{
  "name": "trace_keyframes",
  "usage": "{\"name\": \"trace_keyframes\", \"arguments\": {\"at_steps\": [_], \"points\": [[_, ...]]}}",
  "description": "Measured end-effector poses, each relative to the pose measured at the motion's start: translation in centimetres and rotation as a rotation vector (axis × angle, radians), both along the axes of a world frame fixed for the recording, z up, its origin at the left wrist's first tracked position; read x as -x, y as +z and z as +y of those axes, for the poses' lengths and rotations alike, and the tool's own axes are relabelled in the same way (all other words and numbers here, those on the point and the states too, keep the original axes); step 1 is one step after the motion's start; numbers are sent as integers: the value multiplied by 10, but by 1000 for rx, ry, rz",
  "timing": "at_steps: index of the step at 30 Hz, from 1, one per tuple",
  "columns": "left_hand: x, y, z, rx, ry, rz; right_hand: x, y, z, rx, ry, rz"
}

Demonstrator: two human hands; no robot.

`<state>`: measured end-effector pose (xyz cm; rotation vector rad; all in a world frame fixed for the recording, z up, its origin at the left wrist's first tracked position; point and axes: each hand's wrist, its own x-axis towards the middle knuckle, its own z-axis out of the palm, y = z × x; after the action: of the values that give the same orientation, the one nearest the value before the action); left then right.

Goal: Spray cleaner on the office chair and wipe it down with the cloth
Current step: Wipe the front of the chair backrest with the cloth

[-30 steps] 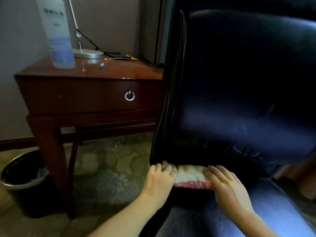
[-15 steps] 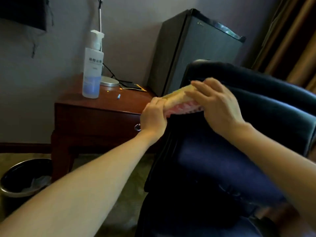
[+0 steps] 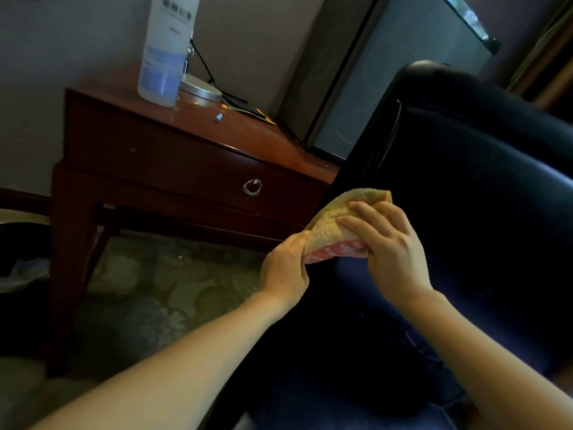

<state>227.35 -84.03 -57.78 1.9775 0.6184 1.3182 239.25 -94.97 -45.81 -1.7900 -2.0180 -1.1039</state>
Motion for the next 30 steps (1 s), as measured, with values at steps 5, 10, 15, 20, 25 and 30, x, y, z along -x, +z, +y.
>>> {"name": "trace_keyframes", "arguments": {"at_steps": [5, 10, 15, 20, 25, 30], "points": [[-6, -21, -3, 44, 16, 7, 0, -17, -5, 25, -19, -26], [-5, -54, -14, 130, 9, 17, 5, -52, -18, 17, 7, -74], [-1, -81, -22, 273, 31, 103, 5, -93, -39, 158, -32, -121], [23, -79, -28, 169, -36, 354, 17, -90, -42, 283, -23, -212], [42, -34, -23, -19, 73, 87, 39, -18, -32, 153, 101, -249], [38, 88, 25, -246, 225, -59, 53, 89, 5, -87, 69, -327]]}}
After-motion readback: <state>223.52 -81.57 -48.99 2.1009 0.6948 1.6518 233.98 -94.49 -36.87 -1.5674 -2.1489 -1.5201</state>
